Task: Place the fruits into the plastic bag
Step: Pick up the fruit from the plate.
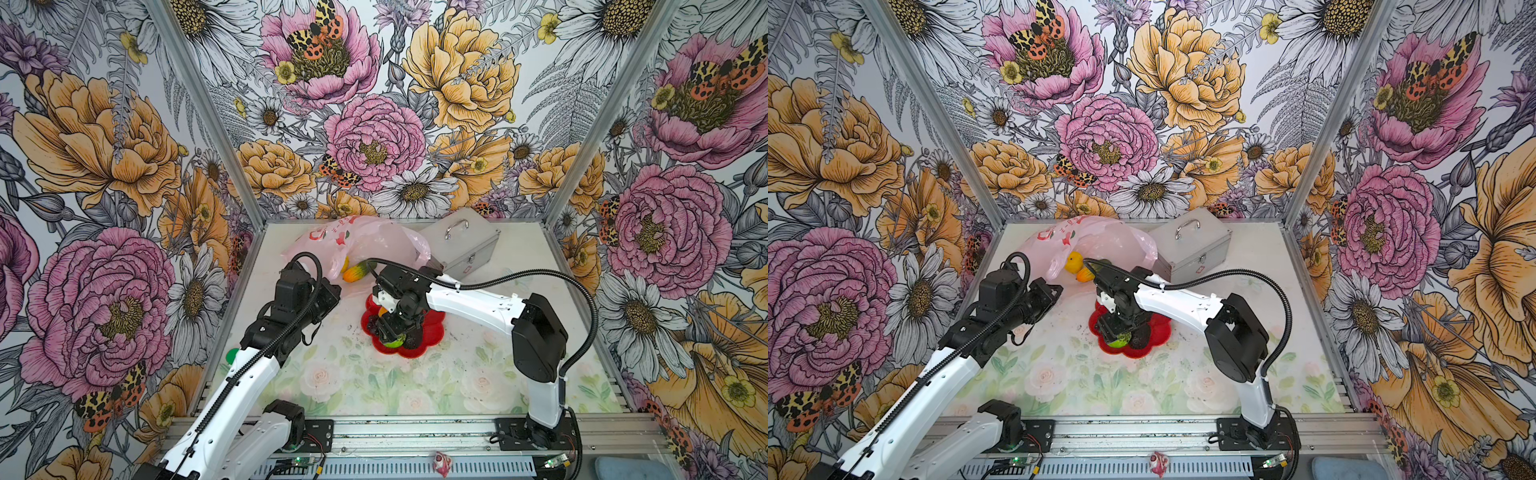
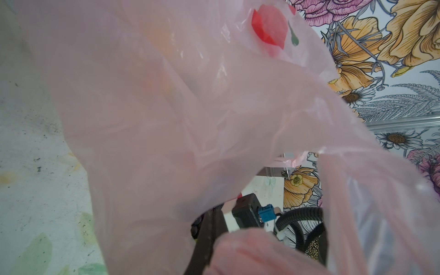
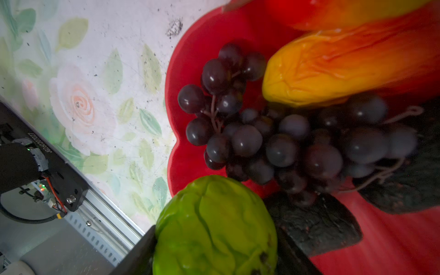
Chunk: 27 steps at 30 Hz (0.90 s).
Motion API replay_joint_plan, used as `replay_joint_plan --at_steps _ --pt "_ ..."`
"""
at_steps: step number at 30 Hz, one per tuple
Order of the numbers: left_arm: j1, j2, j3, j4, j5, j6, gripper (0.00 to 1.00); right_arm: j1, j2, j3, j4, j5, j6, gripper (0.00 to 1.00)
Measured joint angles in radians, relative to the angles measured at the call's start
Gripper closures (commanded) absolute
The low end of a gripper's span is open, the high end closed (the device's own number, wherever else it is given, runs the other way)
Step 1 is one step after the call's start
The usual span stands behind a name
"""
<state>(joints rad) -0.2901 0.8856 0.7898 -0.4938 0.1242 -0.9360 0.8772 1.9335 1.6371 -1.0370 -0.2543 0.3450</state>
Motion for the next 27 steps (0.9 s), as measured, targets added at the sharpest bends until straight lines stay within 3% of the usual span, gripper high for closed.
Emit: replay_joint_plan --at_steps 6,12,19,27 --pt "0.010 0.003 0.000 0.005 0.005 0.000 1.00 -0.064 -0.126 0.008 -0.002 -0.027 0.039 0.48" --pt "0.012 0.003 0.000 0.005 0.009 0.000 1.00 -0.096 -0.119 0.164 -0.011 -0.066 0.089 0.48" --pt "0.012 0.003 0.000 0.005 0.013 0.000 1.00 -0.107 0.031 0.474 0.002 -0.109 0.142 0.48" --pt "0.012 0.003 0.000 0.005 0.020 0.000 1.00 -0.113 0.288 0.710 0.005 -0.112 0.172 0.47"
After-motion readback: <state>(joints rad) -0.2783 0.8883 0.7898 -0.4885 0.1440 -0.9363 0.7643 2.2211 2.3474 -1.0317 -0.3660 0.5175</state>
